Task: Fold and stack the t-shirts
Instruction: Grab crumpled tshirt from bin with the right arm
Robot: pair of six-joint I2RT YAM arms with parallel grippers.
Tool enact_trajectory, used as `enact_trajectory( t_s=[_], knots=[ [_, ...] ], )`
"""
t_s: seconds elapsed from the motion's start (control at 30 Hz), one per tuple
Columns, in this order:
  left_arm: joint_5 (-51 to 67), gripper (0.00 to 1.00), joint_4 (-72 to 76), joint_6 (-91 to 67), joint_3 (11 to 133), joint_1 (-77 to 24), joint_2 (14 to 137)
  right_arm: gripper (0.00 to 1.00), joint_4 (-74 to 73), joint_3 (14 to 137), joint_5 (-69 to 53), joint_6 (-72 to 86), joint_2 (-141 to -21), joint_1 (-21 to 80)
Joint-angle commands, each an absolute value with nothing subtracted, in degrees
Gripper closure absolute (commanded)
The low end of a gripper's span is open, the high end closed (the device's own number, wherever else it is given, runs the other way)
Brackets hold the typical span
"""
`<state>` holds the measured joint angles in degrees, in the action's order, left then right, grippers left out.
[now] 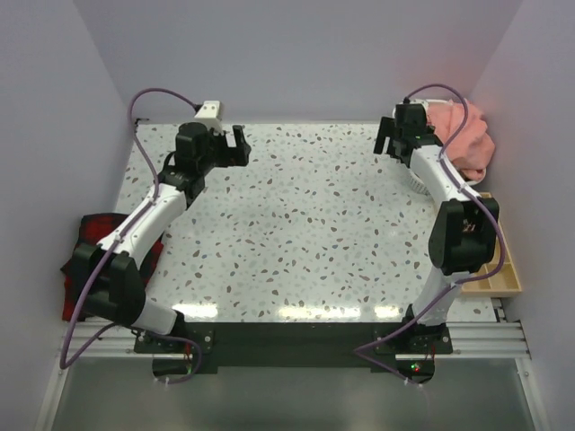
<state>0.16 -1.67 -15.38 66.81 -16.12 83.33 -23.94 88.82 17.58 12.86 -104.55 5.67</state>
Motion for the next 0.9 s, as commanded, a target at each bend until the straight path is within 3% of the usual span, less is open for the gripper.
enact_trajectory(
  t_s=[0.0,0.4,0.77,0.87],
  knots=[
    [7.37,0.00,1.21,-18.01,67.25,-15.73,84.81,0.01,-17.86,94.74,26.44,15.65,-105.90,3.95],
    [13.43,0.00,7.47,-21.09,66.89,-15.73,92.19,0.01,-11.77,103.35,44.28,13.97,-116.08,1.67],
    [17.75,0.05,11.33,-20.83,67.41,-15.73,96.68,0.02,-4.66,108.46,50.63,12.48,-125.85,-2.00],
    [17.67,0.05,11.51,-20.83,67.94,-15.73,97.82,0.10,-2.38,107.58,49.58,11.34,-125.60,-2.72]
  ],
)
